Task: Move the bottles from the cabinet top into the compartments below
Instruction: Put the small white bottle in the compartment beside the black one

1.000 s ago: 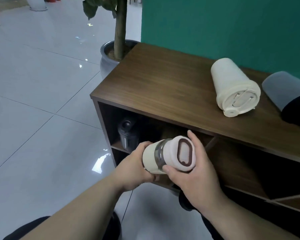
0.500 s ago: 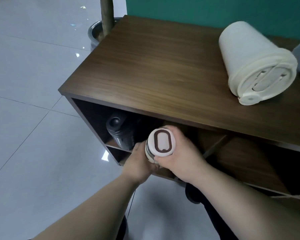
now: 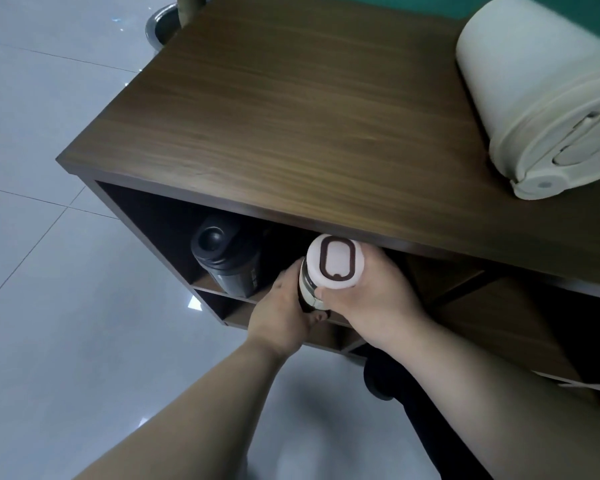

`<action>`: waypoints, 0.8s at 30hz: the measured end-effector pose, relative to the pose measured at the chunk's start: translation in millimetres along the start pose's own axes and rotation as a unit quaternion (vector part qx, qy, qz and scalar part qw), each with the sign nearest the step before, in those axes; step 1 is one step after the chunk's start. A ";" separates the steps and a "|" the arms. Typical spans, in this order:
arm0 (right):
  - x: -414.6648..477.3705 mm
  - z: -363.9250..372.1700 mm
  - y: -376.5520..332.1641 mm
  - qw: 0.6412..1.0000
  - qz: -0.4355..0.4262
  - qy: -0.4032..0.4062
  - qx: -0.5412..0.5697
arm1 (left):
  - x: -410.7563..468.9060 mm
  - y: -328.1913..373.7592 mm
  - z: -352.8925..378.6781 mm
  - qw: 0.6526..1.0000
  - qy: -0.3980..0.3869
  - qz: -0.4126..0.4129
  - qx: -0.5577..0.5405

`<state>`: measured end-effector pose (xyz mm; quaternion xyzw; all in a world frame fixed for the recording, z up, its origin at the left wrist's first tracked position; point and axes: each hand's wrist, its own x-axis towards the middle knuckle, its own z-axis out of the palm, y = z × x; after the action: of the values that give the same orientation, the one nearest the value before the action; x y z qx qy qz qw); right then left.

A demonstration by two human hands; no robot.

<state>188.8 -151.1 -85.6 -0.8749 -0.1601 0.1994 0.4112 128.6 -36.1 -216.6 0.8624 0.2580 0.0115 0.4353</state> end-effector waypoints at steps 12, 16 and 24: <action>-4.4 1.2 -2.4 0.999 0.024 0.023 0.006 | 2.4 -7.0 1.5 0.999 -0.030 0.011 0.030; -4.2 -2.0 -2.0 0.999 0.029 0.013 0.031 | 0.6 -6.8 2.7 0.999 -0.033 0.016 0.031; -2.5 0.6 4.9 0.998 0.031 0.017 0.055 | 0.2 -9.6 5.7 0.998 -0.021 0.030 0.053</action>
<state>187.0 -154.9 -89.3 -0.8587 -0.1150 0.2057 0.4551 126.0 -35.5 -227.4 0.8916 0.2230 -0.0075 0.3942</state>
